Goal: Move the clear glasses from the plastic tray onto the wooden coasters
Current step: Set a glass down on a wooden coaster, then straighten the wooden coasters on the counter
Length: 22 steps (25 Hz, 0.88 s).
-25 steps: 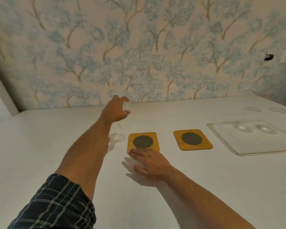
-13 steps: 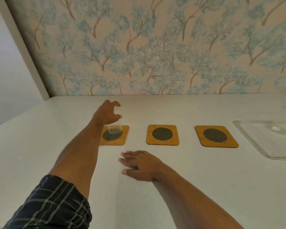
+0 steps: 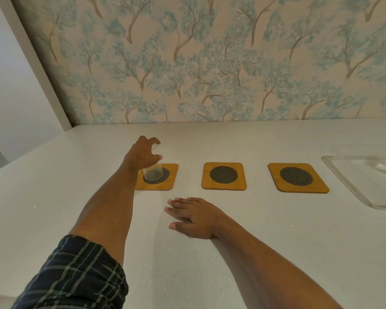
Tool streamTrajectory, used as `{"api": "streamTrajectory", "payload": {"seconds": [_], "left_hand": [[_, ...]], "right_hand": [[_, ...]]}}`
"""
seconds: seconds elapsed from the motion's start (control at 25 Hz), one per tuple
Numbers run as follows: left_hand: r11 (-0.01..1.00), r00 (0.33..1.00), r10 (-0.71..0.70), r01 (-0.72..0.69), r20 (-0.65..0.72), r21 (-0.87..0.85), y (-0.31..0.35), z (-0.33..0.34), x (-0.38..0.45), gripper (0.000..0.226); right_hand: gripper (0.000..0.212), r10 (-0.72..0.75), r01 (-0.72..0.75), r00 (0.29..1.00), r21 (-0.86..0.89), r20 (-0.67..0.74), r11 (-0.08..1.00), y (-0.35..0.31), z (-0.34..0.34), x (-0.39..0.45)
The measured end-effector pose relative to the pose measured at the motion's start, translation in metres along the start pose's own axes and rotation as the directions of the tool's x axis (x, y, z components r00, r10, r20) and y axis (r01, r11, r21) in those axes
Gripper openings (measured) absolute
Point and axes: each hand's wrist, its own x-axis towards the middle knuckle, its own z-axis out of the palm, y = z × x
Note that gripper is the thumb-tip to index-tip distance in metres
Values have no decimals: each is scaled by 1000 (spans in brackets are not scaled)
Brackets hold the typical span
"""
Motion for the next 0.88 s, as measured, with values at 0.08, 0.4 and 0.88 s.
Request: {"api": "streamTrajectory", "payload": {"seconds": [0.08,0.4,0.88], "left_hand": [[1000,1000,-8,8,16,8,0,3,3,57],[997,998,-54,53,22,48,-2,26,6,54],[938,982,40,27,-185,346,2,38,-5,59]], "right_hand": [[65,6,-6,1000,11,-6,1000,0,0,-1],[65,16,-14,999,66,-38,998,2,2,1],[62,30,-18,992,96,-119,995,9,11,8]]}}
